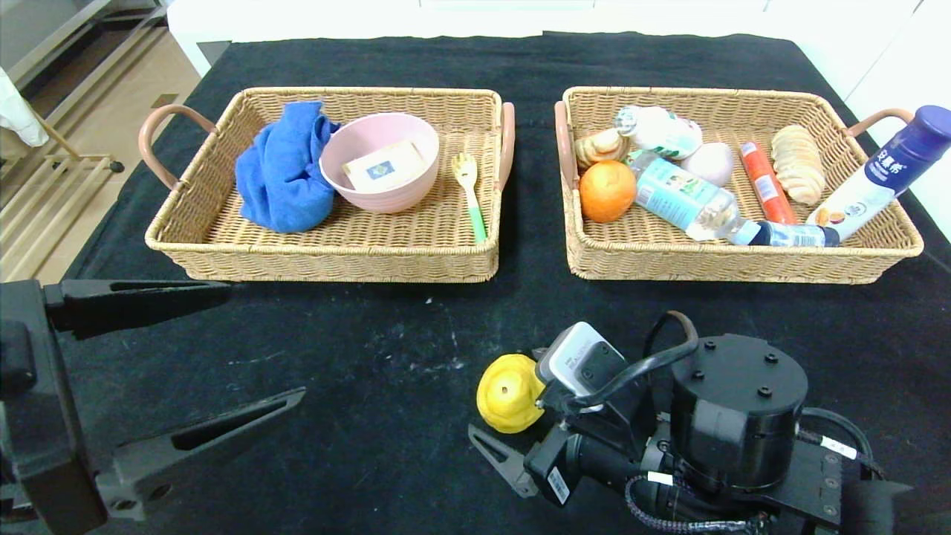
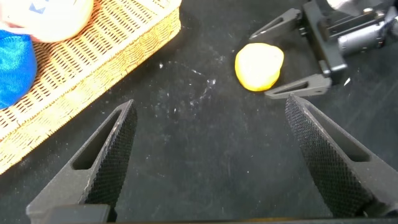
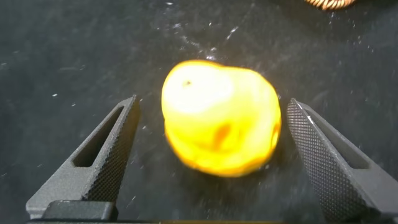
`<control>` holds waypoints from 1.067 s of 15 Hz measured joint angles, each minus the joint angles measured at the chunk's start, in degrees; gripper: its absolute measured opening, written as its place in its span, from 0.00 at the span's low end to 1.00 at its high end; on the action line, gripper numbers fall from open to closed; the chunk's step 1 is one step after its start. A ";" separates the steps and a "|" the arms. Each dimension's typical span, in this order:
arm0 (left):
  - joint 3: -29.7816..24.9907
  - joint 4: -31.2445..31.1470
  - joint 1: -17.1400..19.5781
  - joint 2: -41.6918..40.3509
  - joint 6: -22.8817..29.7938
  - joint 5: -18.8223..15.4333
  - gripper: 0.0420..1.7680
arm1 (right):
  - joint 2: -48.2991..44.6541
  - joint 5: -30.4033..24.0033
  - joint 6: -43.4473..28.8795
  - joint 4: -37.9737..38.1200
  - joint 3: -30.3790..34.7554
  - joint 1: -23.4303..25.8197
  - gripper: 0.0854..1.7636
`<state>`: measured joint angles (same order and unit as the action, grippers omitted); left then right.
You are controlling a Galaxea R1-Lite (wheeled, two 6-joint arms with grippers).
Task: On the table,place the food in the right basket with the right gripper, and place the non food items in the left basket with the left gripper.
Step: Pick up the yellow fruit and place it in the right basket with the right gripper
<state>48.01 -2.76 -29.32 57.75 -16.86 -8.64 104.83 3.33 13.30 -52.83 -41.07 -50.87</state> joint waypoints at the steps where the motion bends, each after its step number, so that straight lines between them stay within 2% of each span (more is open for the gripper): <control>1: -0.02 0.01 -0.04 0.00 0.00 0.02 0.97 | 0.55 0.00 0.43 -0.20 -0.55 0.29 0.97; 11: -0.02 0.00 -0.04 -0.23 0.00 0.00 0.97 | 3.77 -0.05 0.72 -1.68 -1.84 0.96 0.97; 13: -0.02 -0.02 -0.04 -0.23 0.00 0.00 0.97 | 3.85 0.00 0.67 -1.99 -1.84 0.96 0.78; 14: -0.02 -0.02 -0.04 -0.23 0.00 0.00 0.97 | 3.88 -0.02 0.72 -2.15 -1.82 0.96 0.72; 16: -0.02 -0.02 -0.04 -0.26 0.05 -0.01 0.97 | 3.94 -0.02 0.69 -2.29 -1.71 0.96 0.69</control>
<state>47.98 -2.78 -29.35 57.49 -16.81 -8.66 108.76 3.30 13.99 -55.13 -42.78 -49.91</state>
